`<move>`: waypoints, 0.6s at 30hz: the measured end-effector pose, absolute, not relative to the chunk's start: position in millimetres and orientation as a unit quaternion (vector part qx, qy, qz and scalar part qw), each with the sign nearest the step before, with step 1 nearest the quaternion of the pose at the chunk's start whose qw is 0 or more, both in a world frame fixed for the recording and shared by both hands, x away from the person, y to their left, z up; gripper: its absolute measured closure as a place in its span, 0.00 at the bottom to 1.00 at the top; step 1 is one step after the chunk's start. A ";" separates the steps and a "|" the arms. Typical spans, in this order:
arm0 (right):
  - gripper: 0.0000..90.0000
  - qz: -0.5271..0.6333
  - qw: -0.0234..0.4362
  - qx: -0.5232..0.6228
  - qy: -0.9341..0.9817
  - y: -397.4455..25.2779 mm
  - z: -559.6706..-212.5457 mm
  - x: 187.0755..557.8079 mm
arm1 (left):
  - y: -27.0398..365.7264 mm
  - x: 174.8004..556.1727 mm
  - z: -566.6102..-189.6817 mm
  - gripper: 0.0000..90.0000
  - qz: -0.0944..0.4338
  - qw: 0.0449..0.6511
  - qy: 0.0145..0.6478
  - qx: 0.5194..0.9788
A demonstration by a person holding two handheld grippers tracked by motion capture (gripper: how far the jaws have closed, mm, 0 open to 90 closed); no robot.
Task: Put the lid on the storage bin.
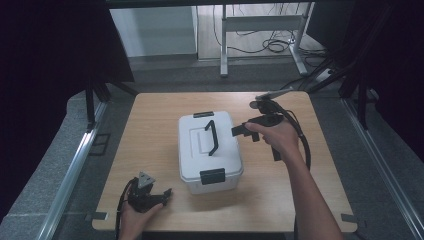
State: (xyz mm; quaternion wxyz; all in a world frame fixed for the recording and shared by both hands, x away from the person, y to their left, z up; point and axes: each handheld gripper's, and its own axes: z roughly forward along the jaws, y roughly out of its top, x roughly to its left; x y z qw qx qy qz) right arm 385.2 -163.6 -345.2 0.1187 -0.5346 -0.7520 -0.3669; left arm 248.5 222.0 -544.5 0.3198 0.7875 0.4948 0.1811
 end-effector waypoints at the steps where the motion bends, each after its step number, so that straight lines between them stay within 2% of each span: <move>1: 0.47 -0.367 0.119 -0.535 -0.752 -163.6 -345.2 385.2 | 222.0 248.5 -544.5 0.14 0.181 0.320 0.495 0.787; 5: 0.47 -0.388 0.110 -0.539 -0.740 -193.9 -355.7 376.0 | 222.0 248.4 -544.5 0.14 0.181 0.320 0.495 0.787; 10: 0.47 -0.404 0.105 -0.537 -0.733 -210.4 -368.6 367.7 | 221.9 248.4 -544.7 0.14 0.182 0.320 0.495 0.787; 18: 0.45 -0.421 0.104 -0.536 -0.724 -239.5 -410.8 350.0 | 221.8 248.3 -544.8 0.14 0.181 0.321 0.496 0.787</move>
